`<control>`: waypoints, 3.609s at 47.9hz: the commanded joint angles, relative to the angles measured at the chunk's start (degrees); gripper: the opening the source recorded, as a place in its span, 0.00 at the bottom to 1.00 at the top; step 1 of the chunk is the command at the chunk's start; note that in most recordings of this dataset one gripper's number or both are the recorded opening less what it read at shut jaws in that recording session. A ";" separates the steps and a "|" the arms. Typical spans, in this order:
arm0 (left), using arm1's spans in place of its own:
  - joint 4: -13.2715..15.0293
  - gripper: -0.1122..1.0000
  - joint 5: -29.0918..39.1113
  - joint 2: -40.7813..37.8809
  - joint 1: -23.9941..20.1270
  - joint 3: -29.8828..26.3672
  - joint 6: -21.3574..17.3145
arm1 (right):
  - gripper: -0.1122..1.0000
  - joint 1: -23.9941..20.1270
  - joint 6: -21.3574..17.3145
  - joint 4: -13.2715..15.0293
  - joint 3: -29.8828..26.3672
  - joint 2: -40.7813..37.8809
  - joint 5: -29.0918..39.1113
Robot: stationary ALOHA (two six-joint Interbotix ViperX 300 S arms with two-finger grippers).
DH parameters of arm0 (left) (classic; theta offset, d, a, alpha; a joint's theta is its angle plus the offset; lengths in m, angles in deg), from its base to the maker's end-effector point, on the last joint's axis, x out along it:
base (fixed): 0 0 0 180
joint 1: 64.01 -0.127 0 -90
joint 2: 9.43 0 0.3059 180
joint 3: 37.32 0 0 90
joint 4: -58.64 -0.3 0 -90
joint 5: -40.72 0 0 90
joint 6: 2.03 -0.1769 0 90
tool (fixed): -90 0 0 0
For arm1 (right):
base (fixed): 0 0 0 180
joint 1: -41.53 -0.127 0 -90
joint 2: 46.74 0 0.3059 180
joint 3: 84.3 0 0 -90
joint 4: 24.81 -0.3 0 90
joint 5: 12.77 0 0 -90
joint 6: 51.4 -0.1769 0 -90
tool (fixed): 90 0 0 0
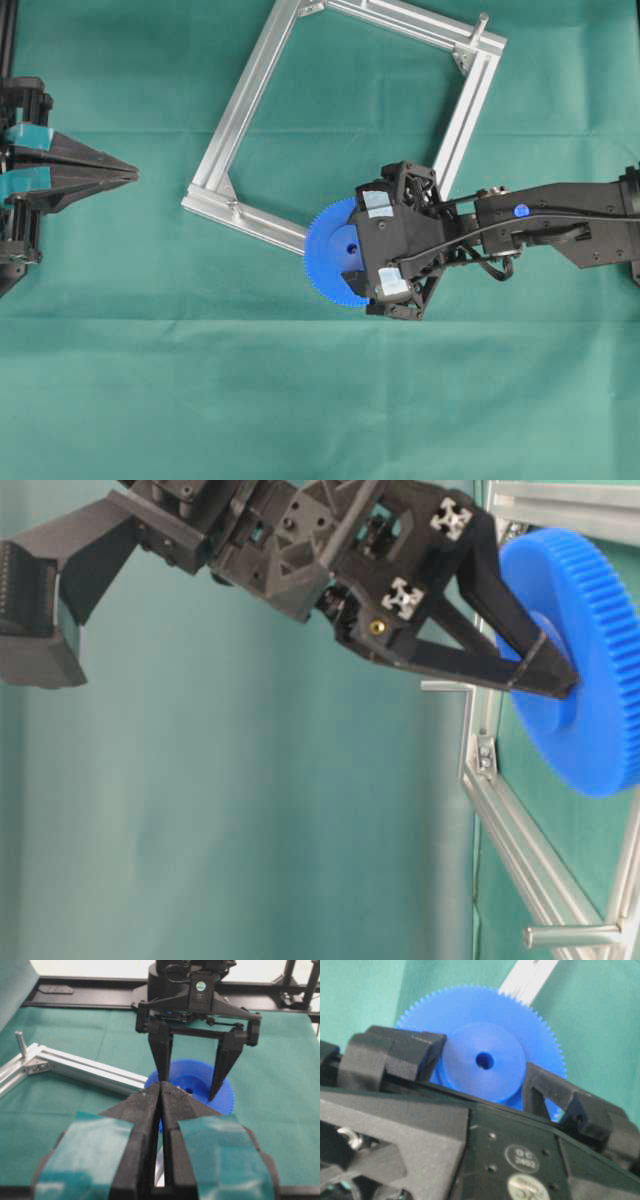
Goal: Find the location of the shaft and insert the gear.
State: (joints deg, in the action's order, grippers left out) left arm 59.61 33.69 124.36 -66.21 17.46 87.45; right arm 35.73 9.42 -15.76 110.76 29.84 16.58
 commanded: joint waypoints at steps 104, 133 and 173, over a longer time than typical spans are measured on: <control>0.09 0.11 0.00 -0.44 -0.09 -1.58 -0.09 | 0.72 -1.23 0.26 5.27 8.09 6.33 -19.16; 0.00 0.11 0.88 -0.35 -0.09 -1.58 -0.09 | 0.72 0.53 0.26 5.36 10.28 5.71 -21.18; 0.00 0.11 0.97 0.00 -1.32 -1.58 -0.18 | 0.72 3.08 0.00 6.86 12.92 5.71 -26.19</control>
State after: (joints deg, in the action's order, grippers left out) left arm 59.61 34.83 124.62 -67.26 17.46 87.36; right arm 38.36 9.51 -9.08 124.12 34.23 -9.08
